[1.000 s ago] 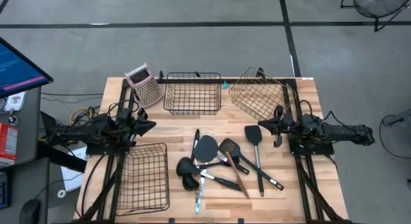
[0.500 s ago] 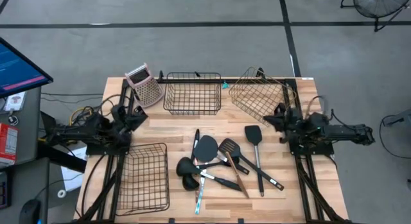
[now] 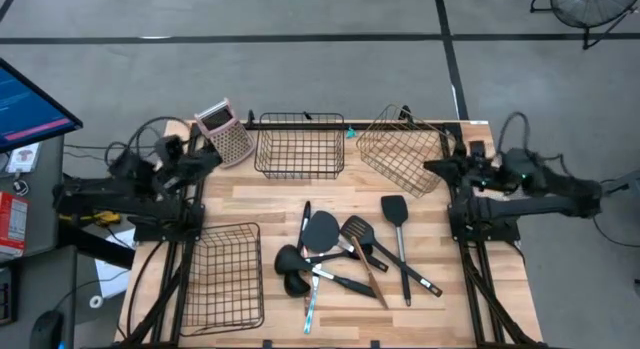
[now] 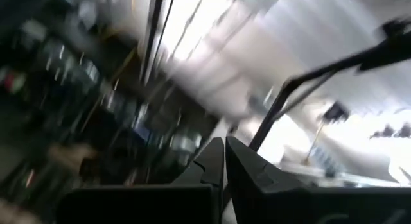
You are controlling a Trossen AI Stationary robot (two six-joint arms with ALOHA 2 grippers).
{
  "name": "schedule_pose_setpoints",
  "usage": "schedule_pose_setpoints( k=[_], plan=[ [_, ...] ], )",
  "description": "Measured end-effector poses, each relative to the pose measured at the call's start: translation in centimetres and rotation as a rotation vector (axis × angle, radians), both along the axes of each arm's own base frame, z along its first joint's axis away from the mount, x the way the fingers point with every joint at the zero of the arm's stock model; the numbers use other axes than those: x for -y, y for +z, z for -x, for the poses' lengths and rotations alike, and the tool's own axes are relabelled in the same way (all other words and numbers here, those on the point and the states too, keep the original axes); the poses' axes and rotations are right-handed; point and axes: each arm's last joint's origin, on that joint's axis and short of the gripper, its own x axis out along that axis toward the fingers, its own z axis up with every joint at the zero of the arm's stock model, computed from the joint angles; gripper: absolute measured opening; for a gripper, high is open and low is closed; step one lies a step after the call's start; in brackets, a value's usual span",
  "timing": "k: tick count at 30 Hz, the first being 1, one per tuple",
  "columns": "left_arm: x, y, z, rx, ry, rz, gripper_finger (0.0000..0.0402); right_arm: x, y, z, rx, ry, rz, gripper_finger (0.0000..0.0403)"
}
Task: Pick & Place Kitchen Items
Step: Put the black spatula into the brown wire basket
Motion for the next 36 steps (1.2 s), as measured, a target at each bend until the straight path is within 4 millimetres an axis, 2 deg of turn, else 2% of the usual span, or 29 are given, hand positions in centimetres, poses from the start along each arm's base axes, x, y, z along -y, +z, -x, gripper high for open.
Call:
schedule_pose_setpoints(
  k=[2,5,8,11,16,21,30,36],
  plan=[
    [0.1,1.0,-1.4,-0.147,-0.043,0.009,0.0001,-0.2,1.3,-0.4,-0.123,0.046,-0.118,0.0026],
    [0.2,1.4,-2.7,-0.416,-0.095,0.047,0.0001,-0.8,2.5,-1.4,-0.327,0.141,-0.266,0.0006],
    [0.2,0.9,-2.9,-0.621,-0.100,0.046,0.0001,-1.4,2.2,-2.4,-0.553,0.142,-0.391,0.0006],
    [0.2,-0.1,-2.2,-0.712,-0.067,0.017,0.0001,-2.0,0.8,-2.9,-0.761,0.050,-0.521,0.0010],
    [-0.1,-0.6,0.5,-0.654,0.021,-0.002,0.0001,-3.6,-2.4,-4.4,-1.021,-0.079,-0.606,0.0021],
    [-0.2,-0.8,2.5,-0.581,0.071,0.019,0.0001,-5.1,-5.3,-6.3,-1.116,-0.129,-0.613,0.0074],
    [-0.2,-1.9,2.5,-0.601,0.079,-0.003,0.0001,-6.4,-11.3,-10.0,-1.151,-0.298,-0.555,0.0197],
    [-0.2,-2.1,2.5,-0.604,0.075,-0.010,0.0001,-7.0,-13.7,-11.9,-1.141,-0.320,-0.537,0.0212]
  ],
)
